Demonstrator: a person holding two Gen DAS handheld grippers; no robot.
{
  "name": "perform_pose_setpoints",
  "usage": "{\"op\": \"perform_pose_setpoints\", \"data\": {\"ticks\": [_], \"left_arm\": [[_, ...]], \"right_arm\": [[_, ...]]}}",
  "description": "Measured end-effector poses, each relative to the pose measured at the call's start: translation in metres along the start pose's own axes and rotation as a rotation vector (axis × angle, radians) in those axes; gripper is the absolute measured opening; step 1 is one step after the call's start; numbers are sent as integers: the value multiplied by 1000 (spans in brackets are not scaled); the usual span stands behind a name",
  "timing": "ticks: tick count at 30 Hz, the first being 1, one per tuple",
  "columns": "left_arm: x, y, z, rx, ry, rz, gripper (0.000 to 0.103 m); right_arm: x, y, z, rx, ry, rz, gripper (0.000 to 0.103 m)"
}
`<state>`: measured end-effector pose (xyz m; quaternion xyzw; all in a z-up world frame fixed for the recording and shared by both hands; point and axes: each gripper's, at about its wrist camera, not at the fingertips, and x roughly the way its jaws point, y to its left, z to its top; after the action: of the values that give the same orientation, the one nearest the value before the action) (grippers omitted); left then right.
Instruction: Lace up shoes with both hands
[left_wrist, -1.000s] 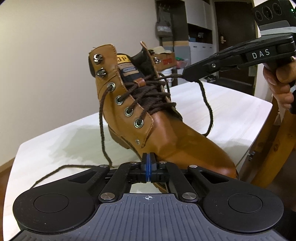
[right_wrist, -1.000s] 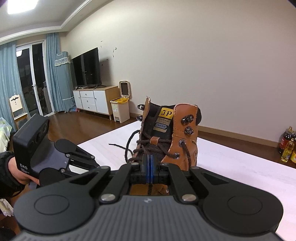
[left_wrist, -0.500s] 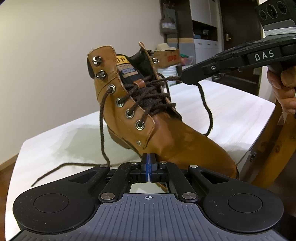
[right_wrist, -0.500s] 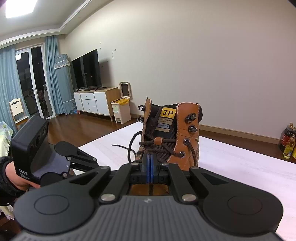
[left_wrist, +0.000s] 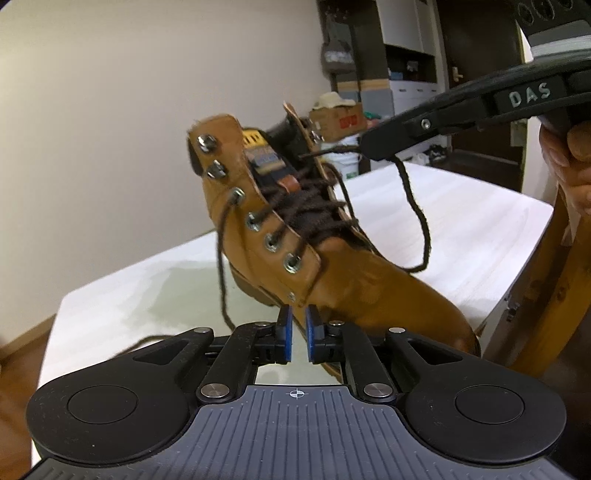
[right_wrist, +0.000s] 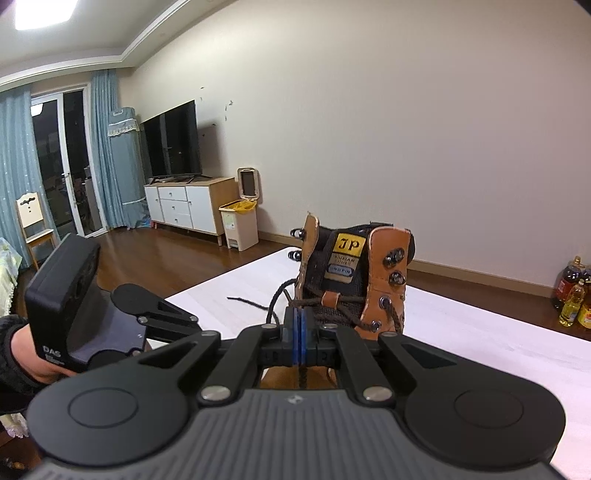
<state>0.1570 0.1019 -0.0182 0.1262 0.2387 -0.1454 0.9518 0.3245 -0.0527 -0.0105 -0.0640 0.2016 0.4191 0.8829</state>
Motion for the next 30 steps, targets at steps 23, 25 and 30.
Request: {"op": "perform_pose_setpoints", "data": {"ticks": [23,25,30], "left_arm": [[25,63,38,-11,12,137,11],[28,62,37,-14,18,134,11],[30,61,35,-13,28,126,11]], "right_arm": [[26,25,24,-41,3,-101,2],[26,25,24,-36,2,-104,3],[28,27,24,-29,-3,-122,3]]}}
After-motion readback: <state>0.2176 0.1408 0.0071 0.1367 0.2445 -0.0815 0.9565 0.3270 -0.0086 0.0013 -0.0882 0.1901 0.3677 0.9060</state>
